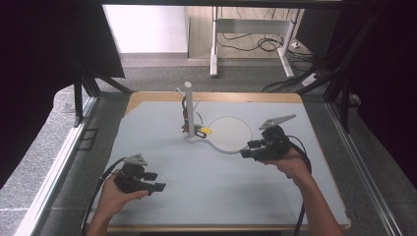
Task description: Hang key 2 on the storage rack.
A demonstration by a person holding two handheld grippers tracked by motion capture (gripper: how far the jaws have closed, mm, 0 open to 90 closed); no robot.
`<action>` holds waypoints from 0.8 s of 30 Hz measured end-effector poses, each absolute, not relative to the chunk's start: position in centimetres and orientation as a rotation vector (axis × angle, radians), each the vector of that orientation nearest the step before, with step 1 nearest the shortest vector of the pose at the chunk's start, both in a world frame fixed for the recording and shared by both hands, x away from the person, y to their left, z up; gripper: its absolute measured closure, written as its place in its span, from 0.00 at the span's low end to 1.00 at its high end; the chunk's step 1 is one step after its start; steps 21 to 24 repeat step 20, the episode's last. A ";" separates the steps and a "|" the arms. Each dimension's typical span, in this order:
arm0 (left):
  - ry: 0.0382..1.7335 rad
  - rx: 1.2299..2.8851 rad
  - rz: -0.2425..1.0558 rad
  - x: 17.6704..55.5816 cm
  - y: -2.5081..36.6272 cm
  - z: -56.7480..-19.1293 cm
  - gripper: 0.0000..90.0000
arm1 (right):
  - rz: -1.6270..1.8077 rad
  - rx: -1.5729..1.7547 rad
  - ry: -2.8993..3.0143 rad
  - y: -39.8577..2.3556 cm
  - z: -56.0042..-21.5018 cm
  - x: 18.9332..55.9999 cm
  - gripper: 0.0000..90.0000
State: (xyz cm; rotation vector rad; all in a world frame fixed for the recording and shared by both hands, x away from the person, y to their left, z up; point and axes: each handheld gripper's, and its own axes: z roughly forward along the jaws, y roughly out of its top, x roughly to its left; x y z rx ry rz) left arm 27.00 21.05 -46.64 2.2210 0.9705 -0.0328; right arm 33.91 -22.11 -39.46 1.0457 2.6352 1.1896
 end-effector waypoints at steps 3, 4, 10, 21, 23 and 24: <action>0.970 2.224 -0.037 27.0 21.0 -46.7 0.47 | 1.197 1.065 2.604 -23.5 -41.3 32.4 0.51; 0.969 2.229 -0.038 27.0 20.9 -46.7 0.47 | 1.208 1.079 2.595 -23.9 -41.9 32.0 0.51; 0.972 2.233 -0.040 27.0 20.7 -46.9 0.47 | 1.228 1.125 2.573 -25.5 -45.5 30.0 0.50; 0.970 2.230 -0.032 26.9 20.8 -46.8 0.47 | 1.184 1.085 2.536 -24.8 -46.4 29.3 0.44; 0.970 2.230 -0.032 26.9 20.8 -46.8 0.47 | 1.184 1.085 2.536 -24.8 -46.4 29.3 0.44; 0.970 2.230 -0.032 26.9 20.8 -46.8 0.47 | 1.184 1.085 2.536 -24.8 -46.4 29.3 0.44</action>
